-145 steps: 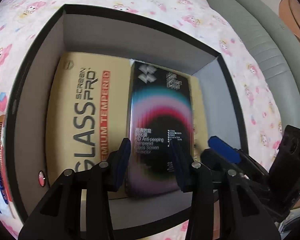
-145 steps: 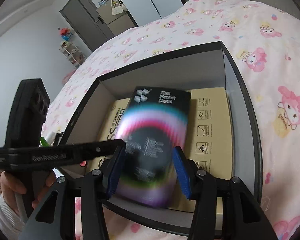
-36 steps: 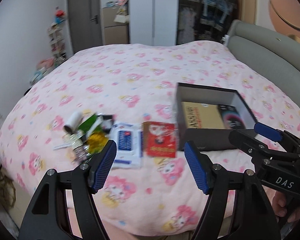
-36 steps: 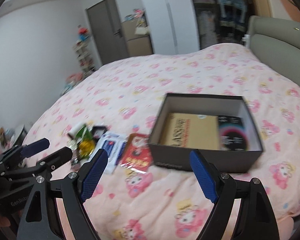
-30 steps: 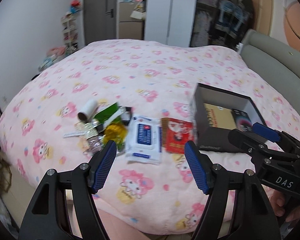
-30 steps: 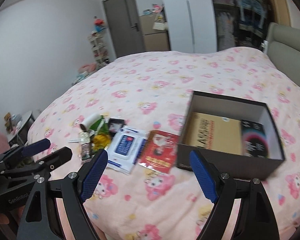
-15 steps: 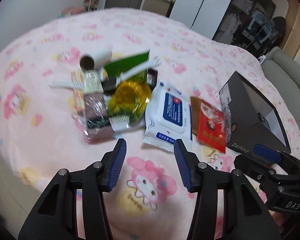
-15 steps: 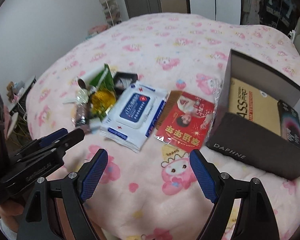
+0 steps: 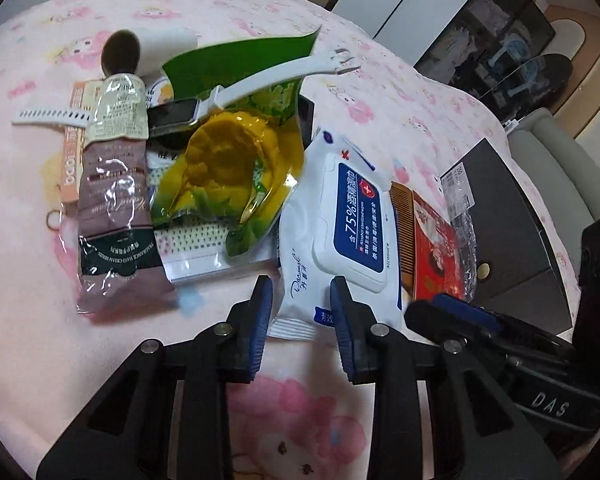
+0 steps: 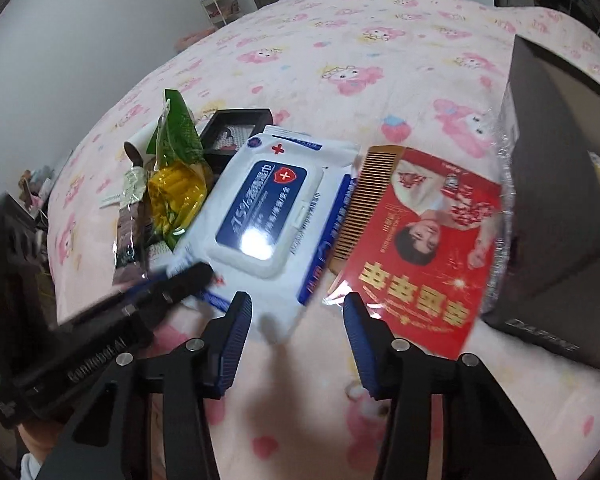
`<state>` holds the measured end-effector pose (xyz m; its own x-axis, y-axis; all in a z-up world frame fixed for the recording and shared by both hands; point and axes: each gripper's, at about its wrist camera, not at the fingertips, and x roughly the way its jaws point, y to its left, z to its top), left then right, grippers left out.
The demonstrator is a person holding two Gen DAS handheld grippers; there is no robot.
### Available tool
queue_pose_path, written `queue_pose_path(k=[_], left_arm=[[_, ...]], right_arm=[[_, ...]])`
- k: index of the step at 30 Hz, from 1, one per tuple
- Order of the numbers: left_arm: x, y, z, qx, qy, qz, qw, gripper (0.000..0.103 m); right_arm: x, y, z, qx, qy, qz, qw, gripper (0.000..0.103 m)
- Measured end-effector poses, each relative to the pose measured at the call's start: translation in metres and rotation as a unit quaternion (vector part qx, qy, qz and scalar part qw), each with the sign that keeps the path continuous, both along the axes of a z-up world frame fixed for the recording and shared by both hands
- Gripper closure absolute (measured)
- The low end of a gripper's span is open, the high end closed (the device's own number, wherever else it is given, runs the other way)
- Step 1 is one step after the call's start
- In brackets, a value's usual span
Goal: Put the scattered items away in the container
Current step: 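Grasp the white-and-blue wet-wipes pack with the left tool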
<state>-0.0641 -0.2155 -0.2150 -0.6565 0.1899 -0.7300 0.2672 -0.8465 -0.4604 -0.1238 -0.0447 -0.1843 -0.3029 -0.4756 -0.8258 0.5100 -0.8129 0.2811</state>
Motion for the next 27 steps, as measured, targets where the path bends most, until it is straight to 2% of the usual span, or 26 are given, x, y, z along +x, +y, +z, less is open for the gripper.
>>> queue_pose_path(k=[4,8,9,10,16,19,24,27], left_arm=[[0.003,-0.002,0.001,0.008,0.007,0.003,0.9999,0.074],[0.001,-0.008,-0.005,0.04,0.008,0.004,0.9992,0.074],[0.0,-0.009,-0.006,0.049,0.008,0.003,0.9988,0.079],[0.0,-0.01,-0.008,0.057,0.009,0.0,0.9983,0.079],[0.015,0.003,0.009,0.034,0.031,-0.018,0.9988,0.081],[0.025,0.018,0.014,0.034,0.025,-0.049,0.9979,0.081],[0.045,0.048,0.013,0.064,0.007,-0.098,0.9931,0.081],[0.053,0.066,0.009,0.068,-0.006,-0.128,0.9894,0.081]], right_arm=[[0.001,-0.007,-0.004,-0.007,0.007,0.005,1.0,0.059],[-0.003,-0.01,-0.015,-0.014,-0.008,-0.001,1.0,0.059],[-0.004,-0.01,-0.018,-0.02,-0.014,-0.001,1.0,0.059],[-0.005,-0.011,-0.02,-0.029,-0.018,-0.001,0.999,0.059],[0.004,-0.002,-0.011,-0.055,-0.01,-0.006,0.998,0.059],[0.017,0.013,0.0,-0.058,-0.009,-0.009,0.998,0.059],[0.04,0.046,0.007,-0.058,-0.018,-0.026,0.998,0.059],[0.054,0.068,0.007,-0.058,-0.027,-0.03,0.998,0.059]])
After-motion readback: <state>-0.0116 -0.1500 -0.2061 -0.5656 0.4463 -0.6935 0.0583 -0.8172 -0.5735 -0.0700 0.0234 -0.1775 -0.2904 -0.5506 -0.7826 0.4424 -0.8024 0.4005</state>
